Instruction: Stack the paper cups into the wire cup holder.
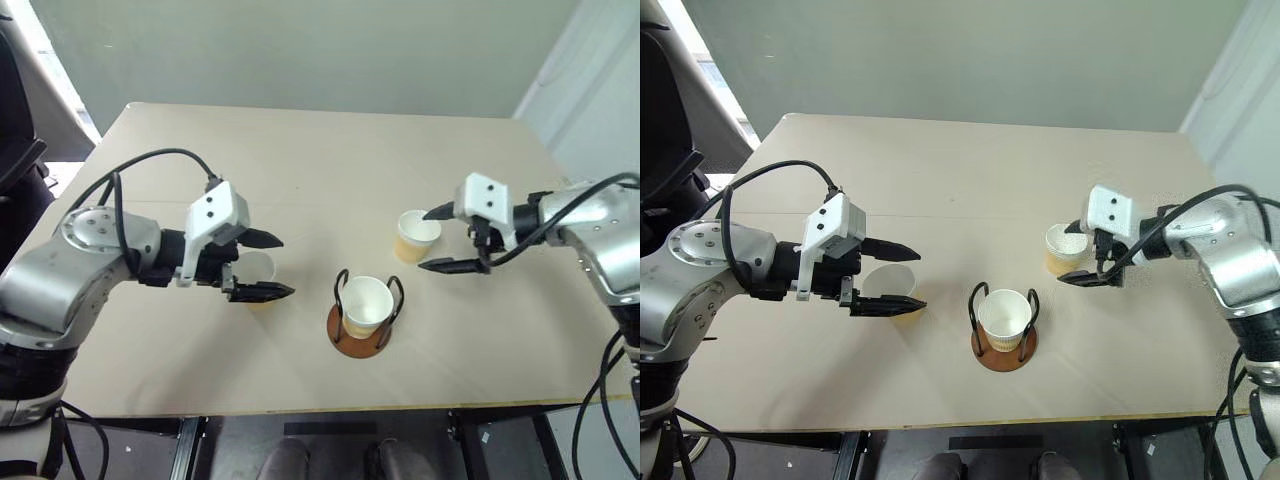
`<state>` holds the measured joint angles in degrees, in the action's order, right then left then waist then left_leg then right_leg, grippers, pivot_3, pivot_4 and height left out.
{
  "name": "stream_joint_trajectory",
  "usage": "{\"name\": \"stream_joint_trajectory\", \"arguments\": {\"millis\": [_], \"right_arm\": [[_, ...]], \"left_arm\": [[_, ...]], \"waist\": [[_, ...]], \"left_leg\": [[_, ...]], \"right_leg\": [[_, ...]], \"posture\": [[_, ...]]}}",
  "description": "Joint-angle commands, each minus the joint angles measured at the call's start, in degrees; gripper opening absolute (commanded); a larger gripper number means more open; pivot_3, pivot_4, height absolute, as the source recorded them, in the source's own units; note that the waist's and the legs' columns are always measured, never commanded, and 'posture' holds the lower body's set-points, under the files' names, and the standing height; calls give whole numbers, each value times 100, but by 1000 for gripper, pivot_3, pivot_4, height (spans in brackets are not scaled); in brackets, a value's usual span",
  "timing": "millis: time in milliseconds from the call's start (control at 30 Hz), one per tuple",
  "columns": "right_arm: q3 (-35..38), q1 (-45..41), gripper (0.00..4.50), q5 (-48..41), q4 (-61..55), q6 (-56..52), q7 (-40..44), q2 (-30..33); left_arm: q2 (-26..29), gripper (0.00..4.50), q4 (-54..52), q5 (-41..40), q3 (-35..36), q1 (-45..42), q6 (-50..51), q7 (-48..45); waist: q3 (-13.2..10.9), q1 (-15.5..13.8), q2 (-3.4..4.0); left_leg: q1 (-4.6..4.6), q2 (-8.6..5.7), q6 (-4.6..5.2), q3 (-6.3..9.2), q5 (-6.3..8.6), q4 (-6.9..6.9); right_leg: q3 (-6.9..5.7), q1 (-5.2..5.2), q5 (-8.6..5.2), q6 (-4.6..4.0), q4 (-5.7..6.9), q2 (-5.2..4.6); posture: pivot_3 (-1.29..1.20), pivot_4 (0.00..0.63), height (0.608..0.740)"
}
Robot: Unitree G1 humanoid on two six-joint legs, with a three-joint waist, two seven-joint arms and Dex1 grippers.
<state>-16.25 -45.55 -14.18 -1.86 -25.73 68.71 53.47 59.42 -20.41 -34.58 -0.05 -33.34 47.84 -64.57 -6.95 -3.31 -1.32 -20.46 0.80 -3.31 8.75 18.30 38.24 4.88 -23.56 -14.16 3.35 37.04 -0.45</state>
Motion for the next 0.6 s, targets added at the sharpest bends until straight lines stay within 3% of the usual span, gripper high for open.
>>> {"name": "stream_joint_trajectory", "arguments": {"millis": [33,400,600], "right_arm": [[-73,-171,4426,438,491,464,0,-210],[-323,-362,4426,1269,1690,1352,140,-955],[-304,-366,2435,1540,2031,1645,155,-1128]], "left_arm": [[50,4500,-244,-77,167,-3,17,49],[70,4500,-395,-160,279,78,128,176],[105,4500,-420,-170,312,130,132,237]], "waist": [[0,0,0],[0,-1,0],[0,-4,0]], "left_leg": [[0,0,0,0,0,1],[0,0,-2,1,-1,4],[1,-1,-4,2,-2,2]], "right_leg": [[0,0,0,0,-1,0],[-2,1,3,-3,1,0],[-3,3,4,-4,2,0]], "posture": [[0,150,740],[0,150,740],[0,150,740]]}}
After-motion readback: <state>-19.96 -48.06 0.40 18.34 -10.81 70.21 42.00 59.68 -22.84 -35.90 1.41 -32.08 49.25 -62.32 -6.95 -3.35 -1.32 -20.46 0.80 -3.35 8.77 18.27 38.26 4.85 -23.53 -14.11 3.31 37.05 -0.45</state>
